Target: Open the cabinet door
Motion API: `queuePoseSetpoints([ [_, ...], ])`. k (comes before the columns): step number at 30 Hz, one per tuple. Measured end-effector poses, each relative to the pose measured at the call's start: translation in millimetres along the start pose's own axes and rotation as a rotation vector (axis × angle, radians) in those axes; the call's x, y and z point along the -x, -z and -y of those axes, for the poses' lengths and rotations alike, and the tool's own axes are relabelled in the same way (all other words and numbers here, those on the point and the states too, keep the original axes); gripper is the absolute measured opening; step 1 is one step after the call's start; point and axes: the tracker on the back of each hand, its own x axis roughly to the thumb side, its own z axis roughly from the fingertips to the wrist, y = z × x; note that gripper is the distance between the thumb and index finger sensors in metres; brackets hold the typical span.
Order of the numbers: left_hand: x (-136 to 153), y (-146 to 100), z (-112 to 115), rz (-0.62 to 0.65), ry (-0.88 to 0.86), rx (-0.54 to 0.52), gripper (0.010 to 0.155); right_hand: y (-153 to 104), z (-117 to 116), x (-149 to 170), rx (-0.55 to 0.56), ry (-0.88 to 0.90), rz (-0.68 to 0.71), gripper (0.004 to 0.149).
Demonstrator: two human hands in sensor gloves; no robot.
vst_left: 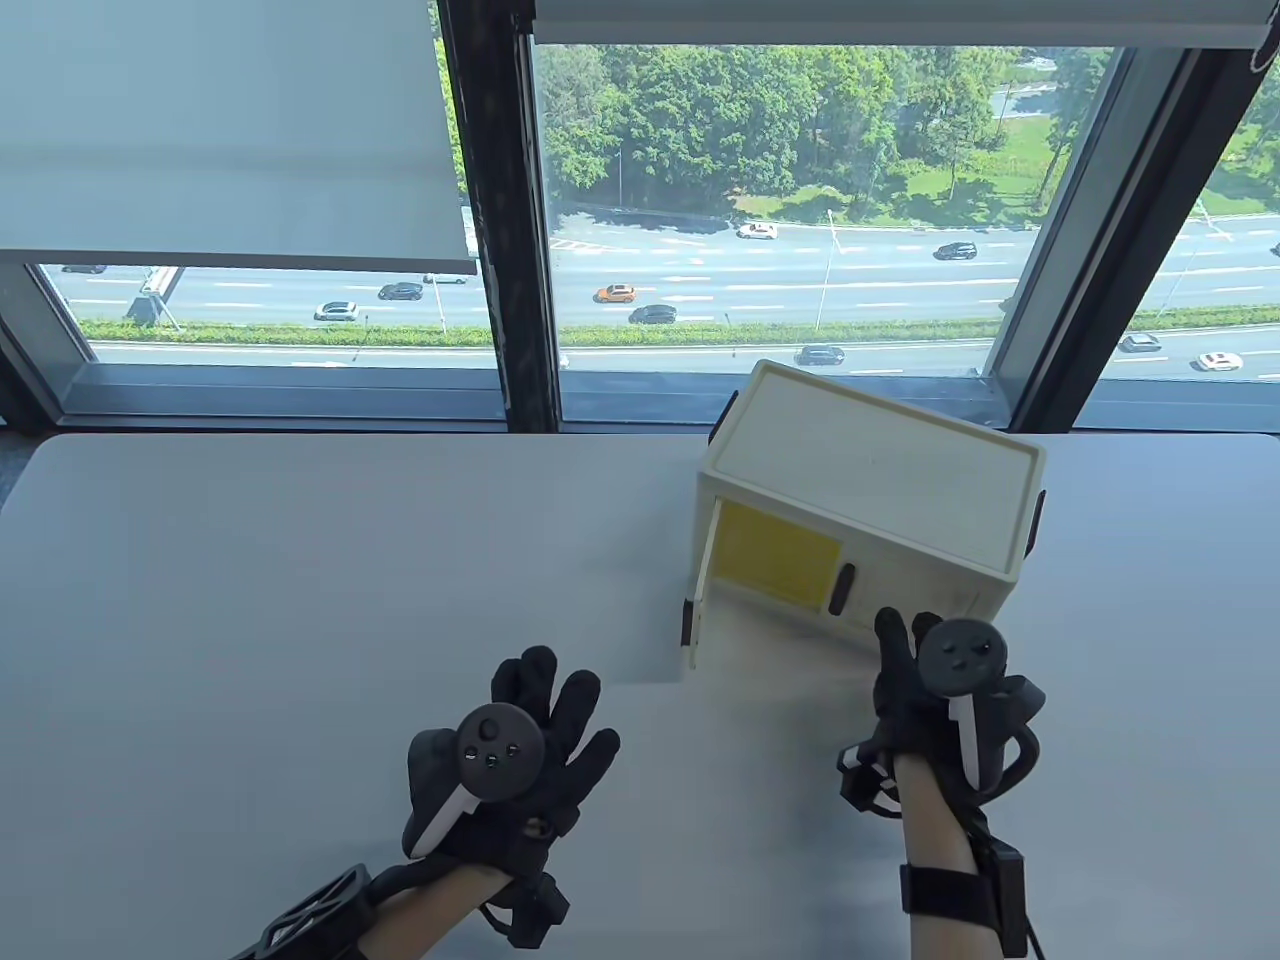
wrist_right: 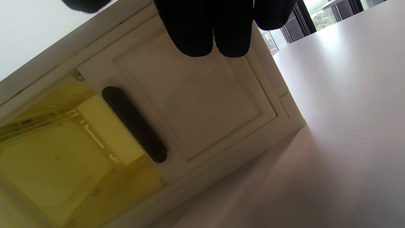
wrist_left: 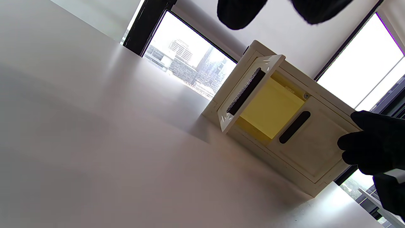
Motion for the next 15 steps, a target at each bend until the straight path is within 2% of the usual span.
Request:
queuePoseSetpoints([
  [2, -1, -2, -1, 0.003, -0.004, 0.007, 0.068, 9, -7, -12, -0.042, 0.048, -0.077, 0.067],
  [7, 0, -5, -4, -0.002, -0.012, 0.024, 0.068, 23, -24, -31, -0.078, -0.001, -0.195, 0.067],
  [12, 4, -4, -8, -0.017, -0.019, 0.019, 0.068, 30, -38, -36, -0.124, 0.02, -0.31, 0.067],
  [15, 8, -2, -9, -0.032, -0.016, 0.022, 0.068, 32, -42, -36, -0.143, 0.059, -0.321, 0.066],
])
